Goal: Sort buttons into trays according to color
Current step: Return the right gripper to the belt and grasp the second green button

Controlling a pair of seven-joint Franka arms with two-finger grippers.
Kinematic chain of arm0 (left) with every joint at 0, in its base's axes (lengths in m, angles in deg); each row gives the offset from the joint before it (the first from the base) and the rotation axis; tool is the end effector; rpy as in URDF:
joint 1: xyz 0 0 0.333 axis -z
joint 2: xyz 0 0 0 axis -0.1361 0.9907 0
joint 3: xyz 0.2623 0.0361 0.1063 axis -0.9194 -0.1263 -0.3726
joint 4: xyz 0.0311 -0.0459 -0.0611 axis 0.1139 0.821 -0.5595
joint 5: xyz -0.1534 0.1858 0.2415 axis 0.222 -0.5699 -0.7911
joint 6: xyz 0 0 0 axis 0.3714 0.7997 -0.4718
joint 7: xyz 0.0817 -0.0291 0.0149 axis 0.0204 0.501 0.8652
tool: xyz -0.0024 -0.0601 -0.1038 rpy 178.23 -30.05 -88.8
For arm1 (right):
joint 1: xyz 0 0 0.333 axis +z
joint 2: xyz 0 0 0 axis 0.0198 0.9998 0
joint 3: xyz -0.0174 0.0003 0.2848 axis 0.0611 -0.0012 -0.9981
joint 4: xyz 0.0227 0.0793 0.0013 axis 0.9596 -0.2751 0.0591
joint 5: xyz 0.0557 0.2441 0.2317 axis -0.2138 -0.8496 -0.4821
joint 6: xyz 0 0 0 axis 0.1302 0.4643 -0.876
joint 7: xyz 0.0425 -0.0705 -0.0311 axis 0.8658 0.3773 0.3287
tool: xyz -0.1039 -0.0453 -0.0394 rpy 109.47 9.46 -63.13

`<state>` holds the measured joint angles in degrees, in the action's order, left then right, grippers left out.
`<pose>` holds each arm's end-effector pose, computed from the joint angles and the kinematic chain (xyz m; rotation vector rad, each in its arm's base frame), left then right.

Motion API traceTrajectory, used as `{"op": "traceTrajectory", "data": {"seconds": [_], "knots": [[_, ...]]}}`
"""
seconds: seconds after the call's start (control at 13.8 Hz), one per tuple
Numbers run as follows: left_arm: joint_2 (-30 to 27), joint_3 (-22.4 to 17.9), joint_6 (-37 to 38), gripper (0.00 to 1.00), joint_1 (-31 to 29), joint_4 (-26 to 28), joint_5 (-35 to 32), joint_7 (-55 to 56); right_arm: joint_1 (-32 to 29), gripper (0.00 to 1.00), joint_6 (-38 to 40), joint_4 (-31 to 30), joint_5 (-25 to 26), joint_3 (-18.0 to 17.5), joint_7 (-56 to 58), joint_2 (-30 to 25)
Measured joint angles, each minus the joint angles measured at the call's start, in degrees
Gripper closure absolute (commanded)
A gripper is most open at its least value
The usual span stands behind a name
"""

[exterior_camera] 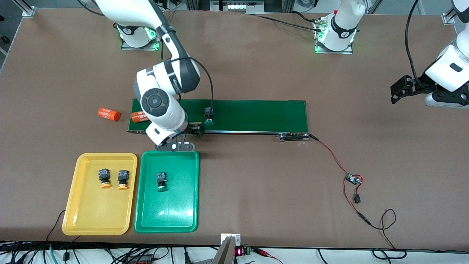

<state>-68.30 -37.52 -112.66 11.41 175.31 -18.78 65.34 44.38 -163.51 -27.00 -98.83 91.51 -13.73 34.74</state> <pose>0.5120 -0.0222 0.5600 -3.0841 0.1424 -0.0838 0.5384 0.3157 0.3218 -3.1331 0.0606 0.1174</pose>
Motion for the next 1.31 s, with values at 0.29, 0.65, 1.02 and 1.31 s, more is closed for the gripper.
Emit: {"op": "traceTrajectory", "data": {"seconds": [0.29, 0.65, 1.02, 1.31], "knots": [[0.0, 0.0, 0.0, 0.00, 0.0, 0.0, 0.0, 0.0, 4.6, 0.00, 0.0, -6.3, 0.0, 0.0, -3.2, -5.0], [0.6, 0.0, -0.1, 0.00, 0.0, -0.8, 0.0, 0.0, 7.7, 0.00, -4.6, -11.6, 0.1, 0.0, -3.2, -5.3], [0.7, 0.0, -0.1, 0.00, -0.1, -0.8, 0.0, 0.0, 7.8, 0.00, -7.4, -15.7, 0.1, 0.1, -3.0, -4.7], [0.7, 0.0, -0.1, 0.00, -0.1, -0.8, 0.0, 0.0, 7.9, 0.00, -7.7, -15.9, 0.1, 0.1, -3.0, -2.6]]}}
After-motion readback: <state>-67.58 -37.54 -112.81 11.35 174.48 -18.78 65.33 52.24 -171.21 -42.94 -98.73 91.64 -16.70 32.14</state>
